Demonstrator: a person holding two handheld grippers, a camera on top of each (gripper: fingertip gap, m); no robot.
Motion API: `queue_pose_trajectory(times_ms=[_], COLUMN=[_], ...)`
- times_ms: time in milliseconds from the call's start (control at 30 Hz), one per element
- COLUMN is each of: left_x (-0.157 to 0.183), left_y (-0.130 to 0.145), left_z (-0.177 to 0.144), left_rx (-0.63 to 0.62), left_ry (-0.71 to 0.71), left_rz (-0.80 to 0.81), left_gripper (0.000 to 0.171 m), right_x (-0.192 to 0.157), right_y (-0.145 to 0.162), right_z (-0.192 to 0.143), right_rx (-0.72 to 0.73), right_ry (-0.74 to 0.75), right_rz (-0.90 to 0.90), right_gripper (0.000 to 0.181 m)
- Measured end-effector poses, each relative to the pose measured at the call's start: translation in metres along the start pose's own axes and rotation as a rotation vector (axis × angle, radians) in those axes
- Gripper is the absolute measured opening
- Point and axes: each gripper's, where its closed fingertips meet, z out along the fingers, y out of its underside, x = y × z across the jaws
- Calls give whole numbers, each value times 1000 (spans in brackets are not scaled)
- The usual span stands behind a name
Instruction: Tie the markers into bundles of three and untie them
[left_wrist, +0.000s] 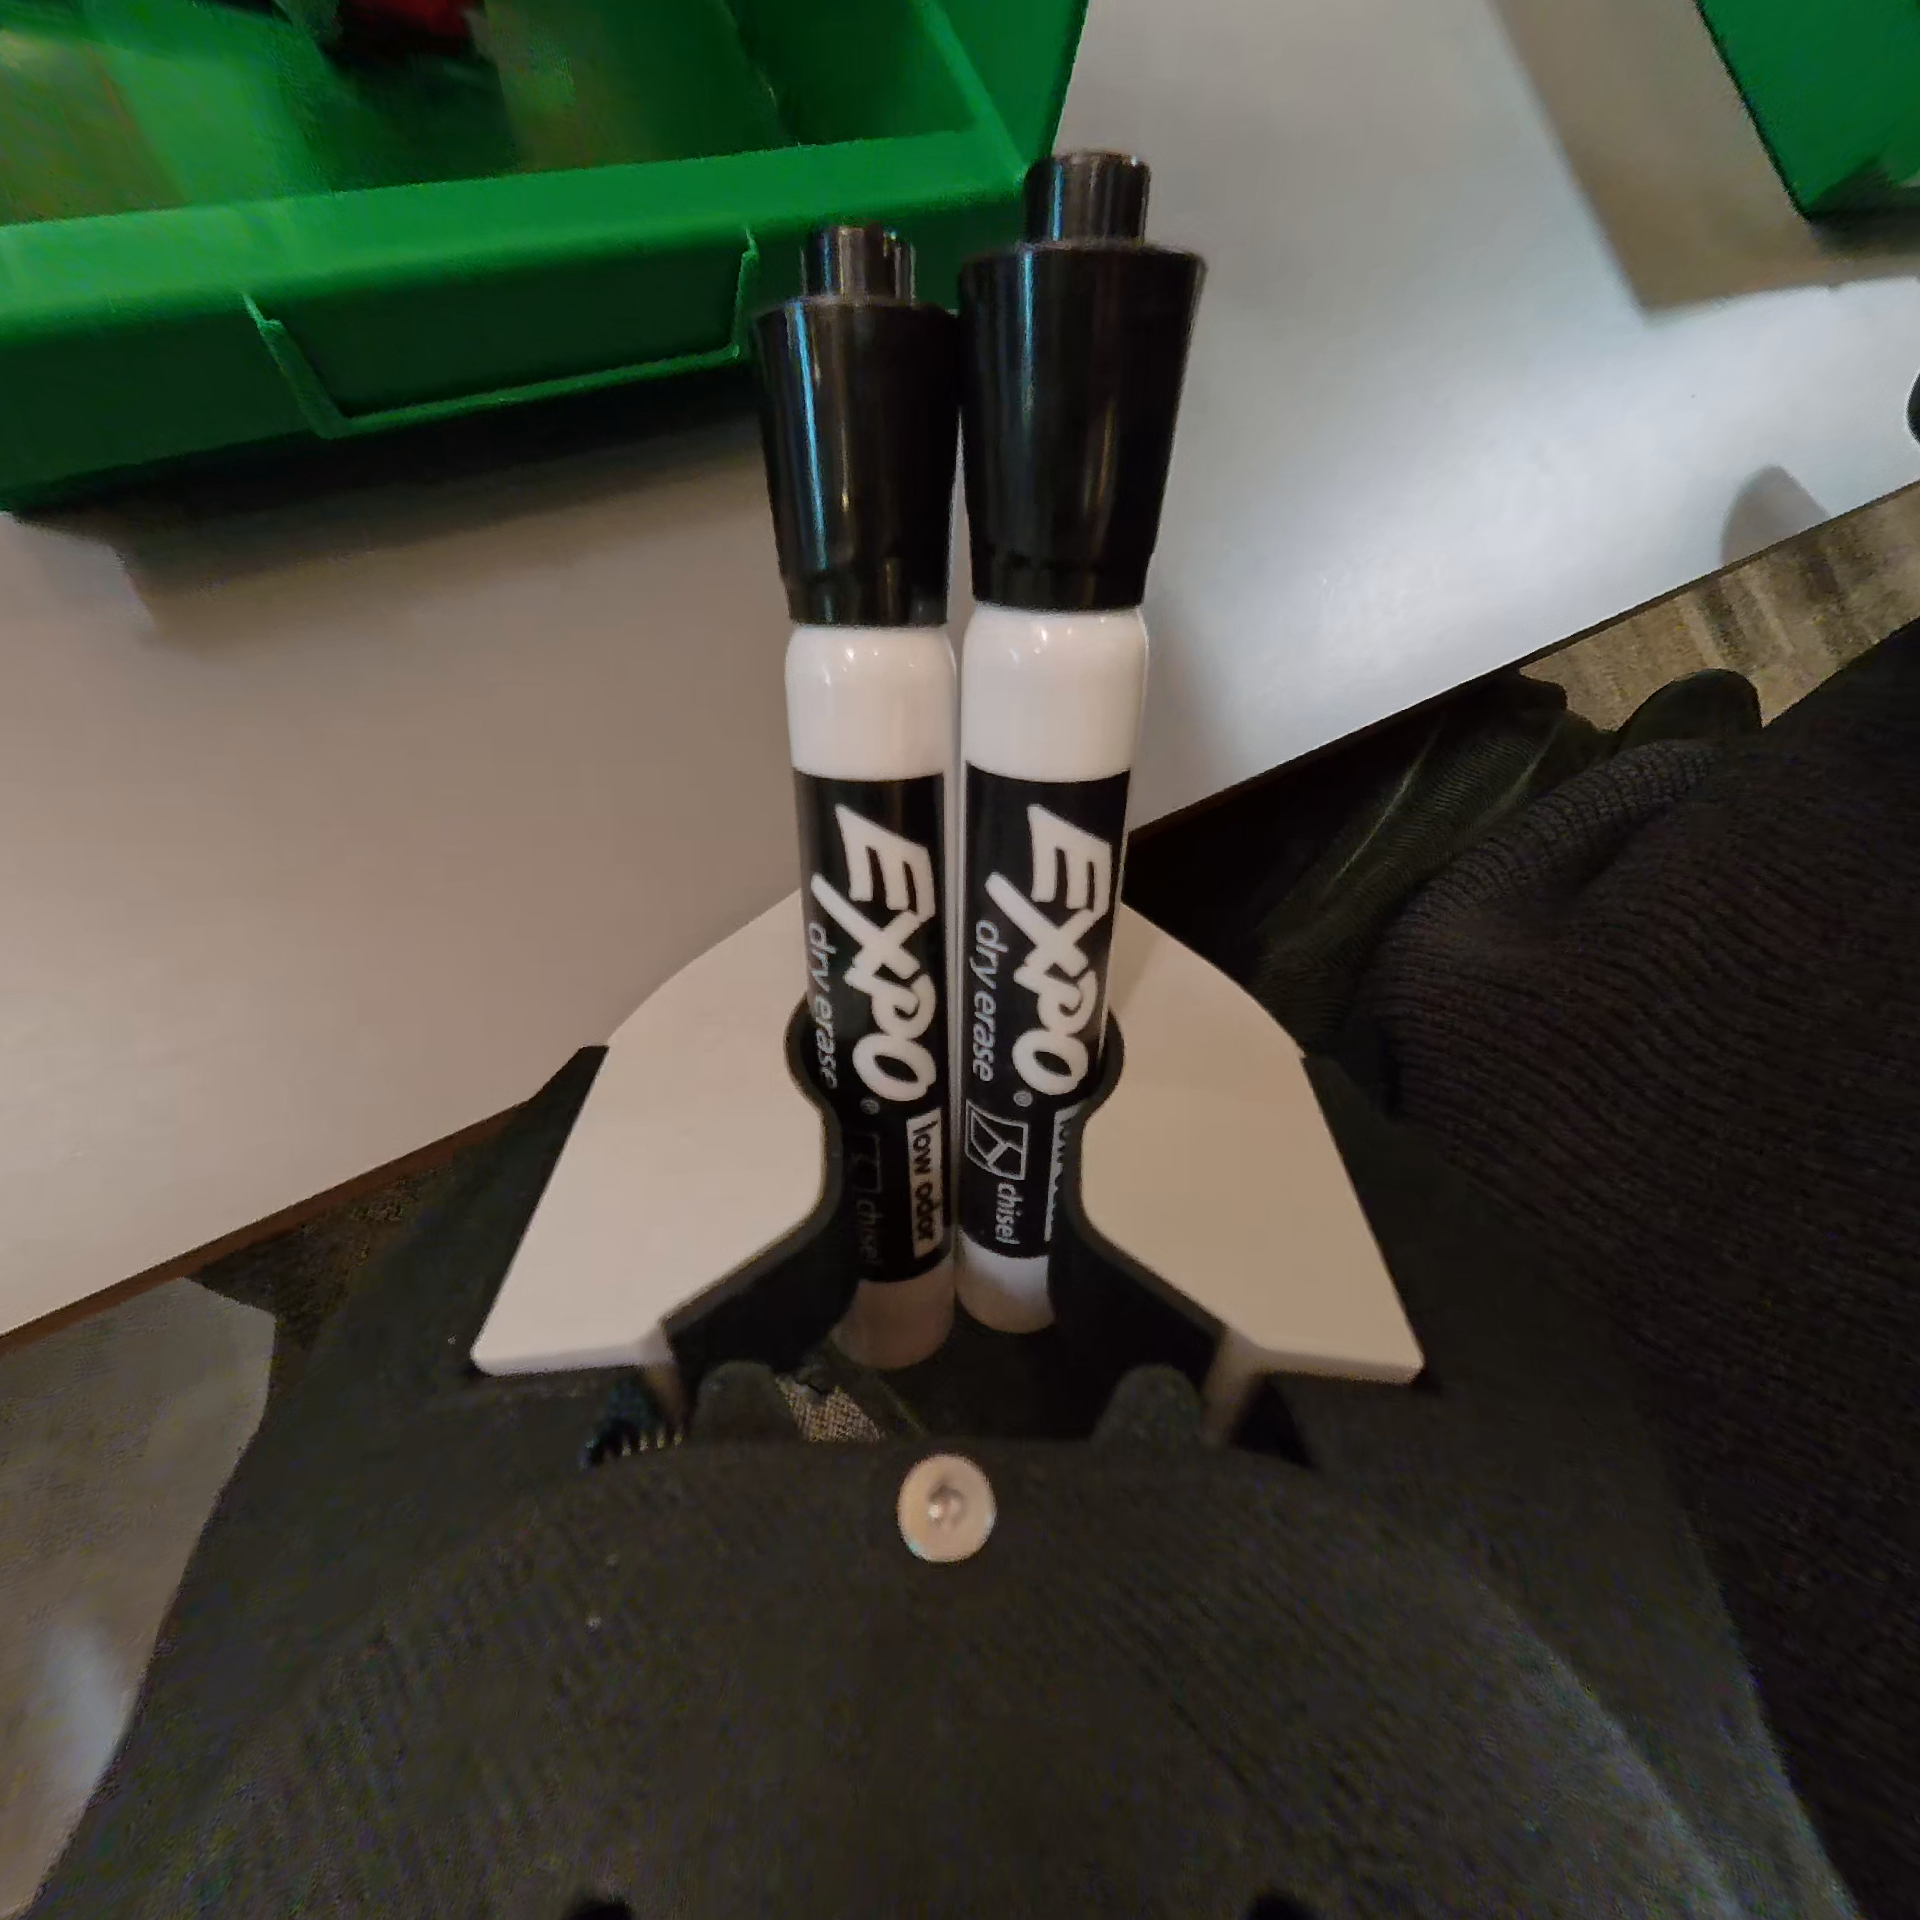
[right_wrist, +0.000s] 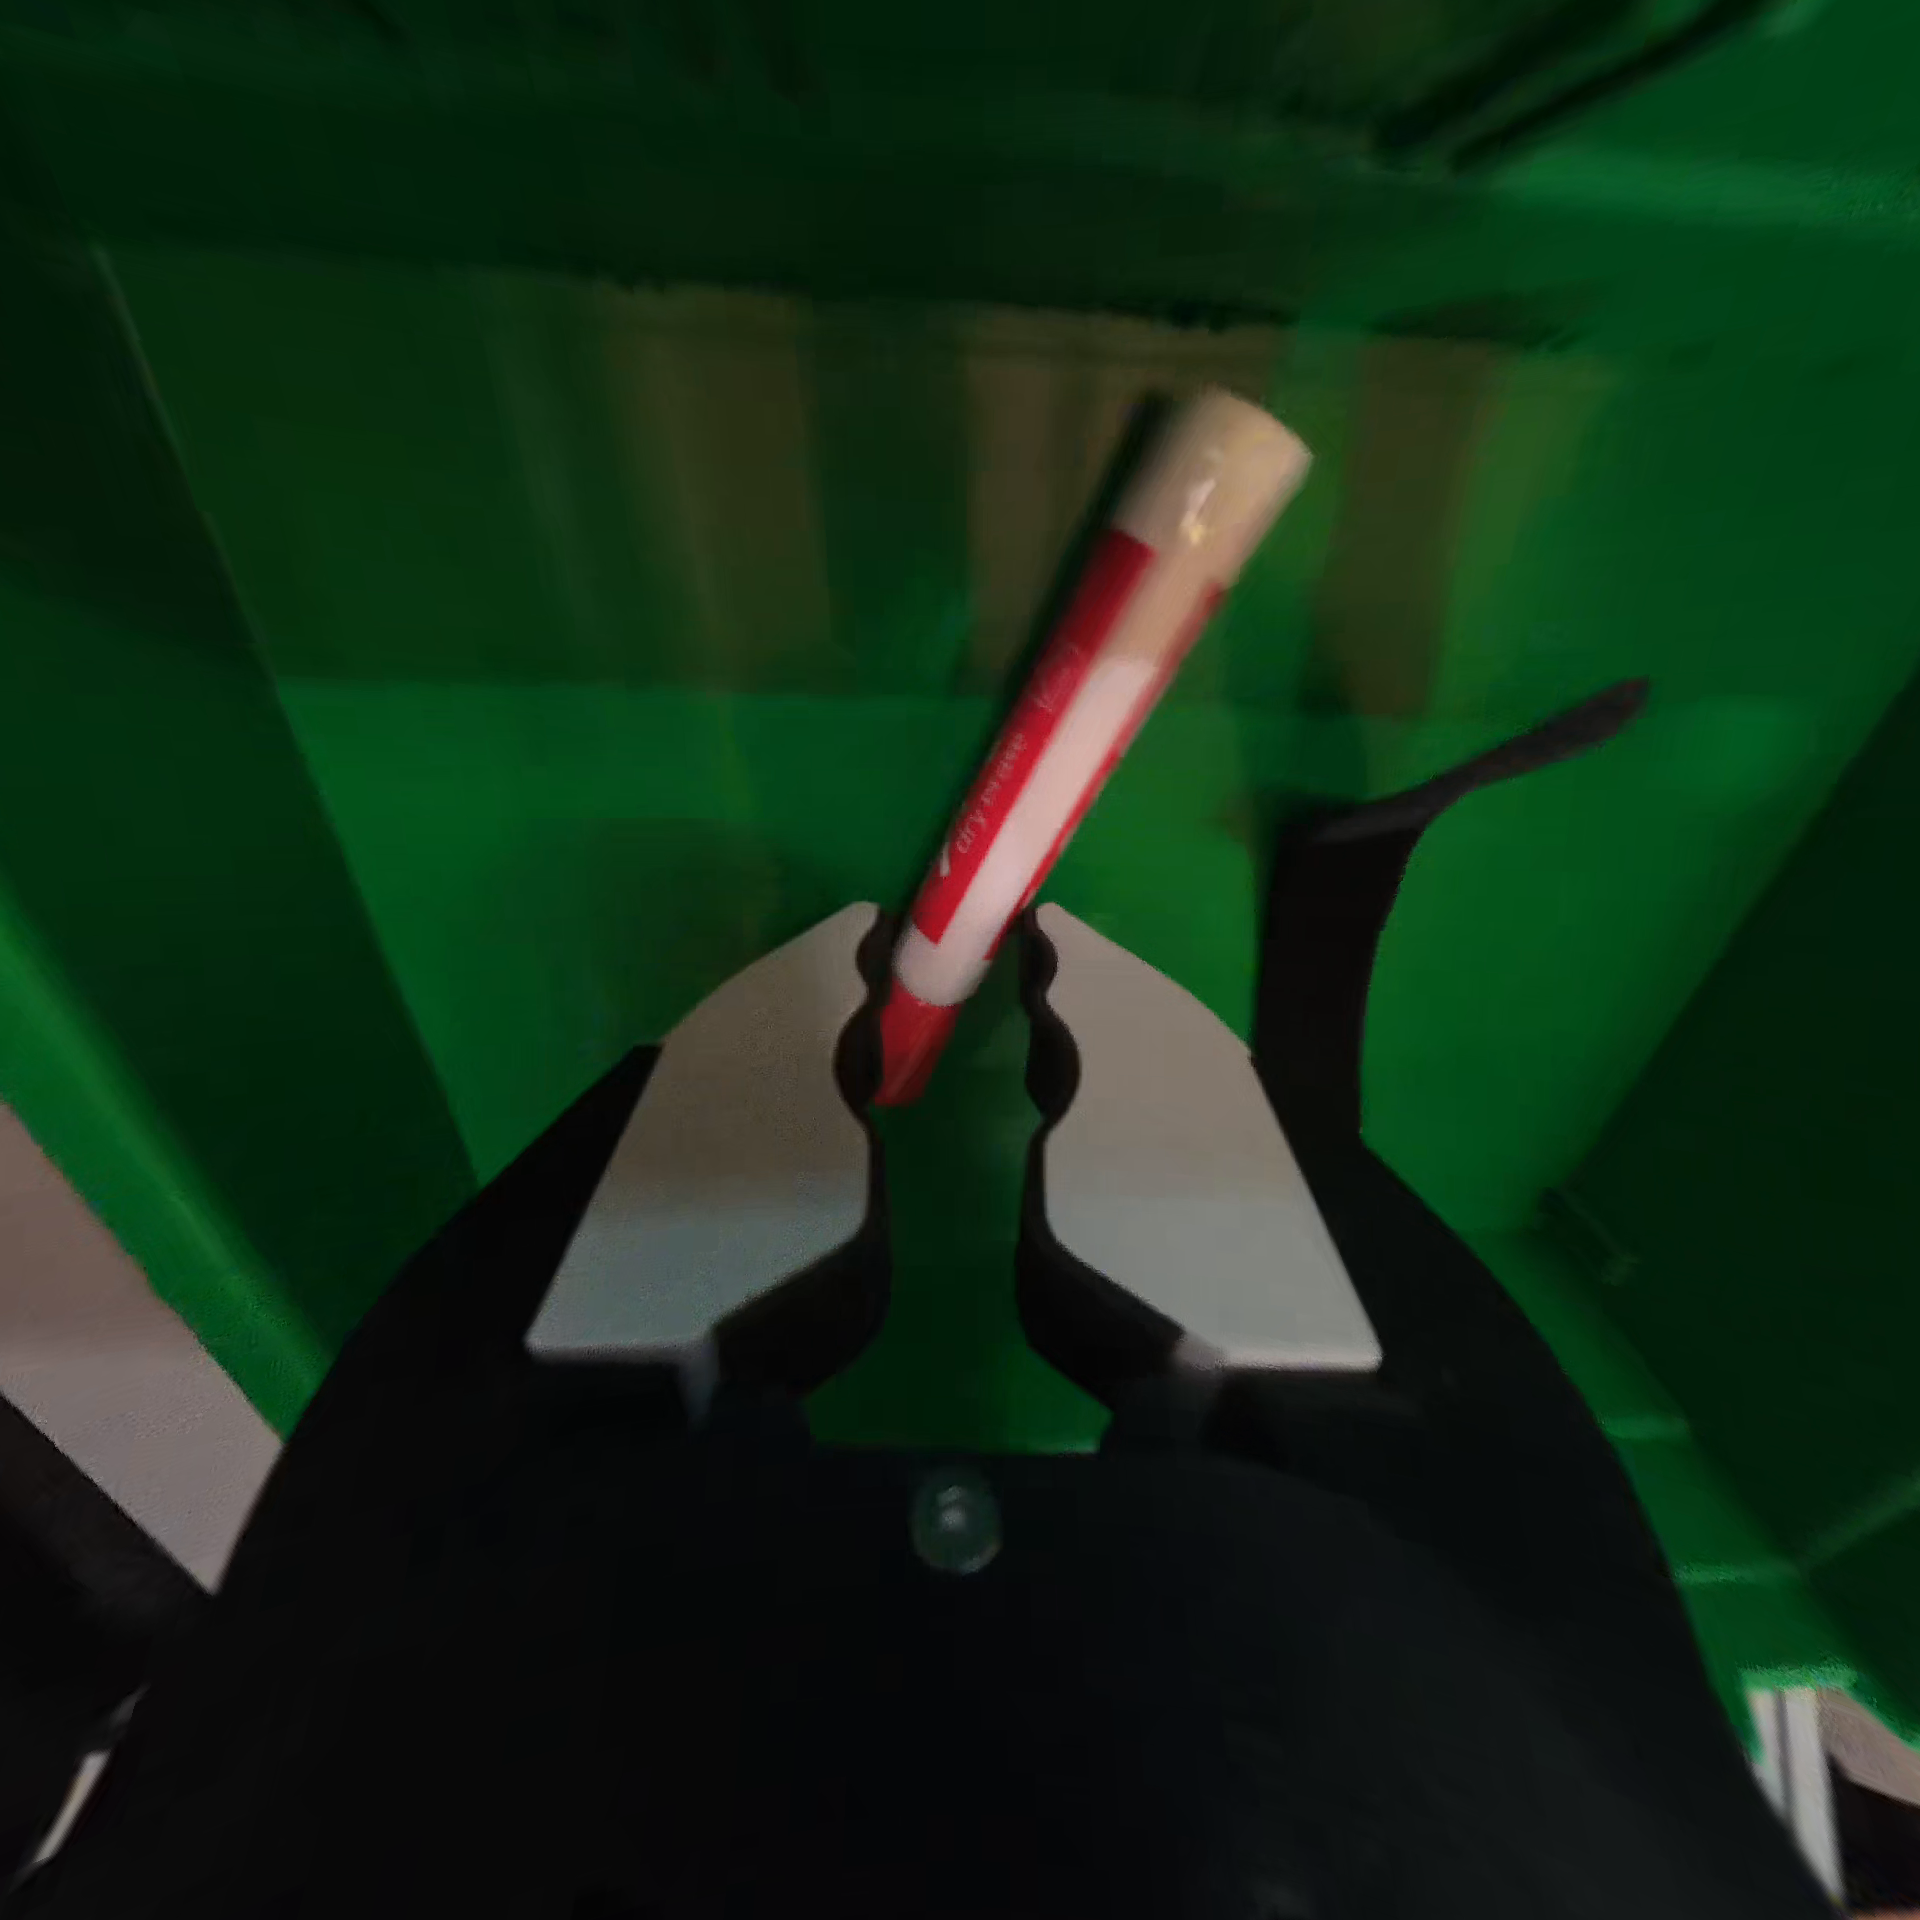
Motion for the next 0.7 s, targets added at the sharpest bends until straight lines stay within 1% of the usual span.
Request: queue_pose_trajectory(times_ms=[67,167,233,333,433,533,600,700], left_x=[-2,-4,-3,-2,-2,4,9,16], left_y=[1,2,3,7,11,10,1,-16], left_z=[0,0,2,5,9,15,19,27], left_rx=[-6,-13,-23,-54,-92,-123,-134,-166], left_ry=[-19,-33,-33,-47,-87,-88,-87,-99], left_rz=[7,15,24,60,109,154,208,296], left_gripper=[43,43,43,43,44,43,43,43], right_x=[-2,-2,-7,-19,-35,-55,-69,-93], right_y=[0,2,8,27,61,102,129,163], right_z=[-2,-18,-38,-78,-119,-146,-154,-157], right_rx=[-1,48,125,288,467,610,657,683], right_ry=[13,48,26,-8,-25,-22,5,47], right_rz=[-28,-53,-42,-19,17,48,48,9], right_gripper=[18,18,18,18,18,18,18,18])
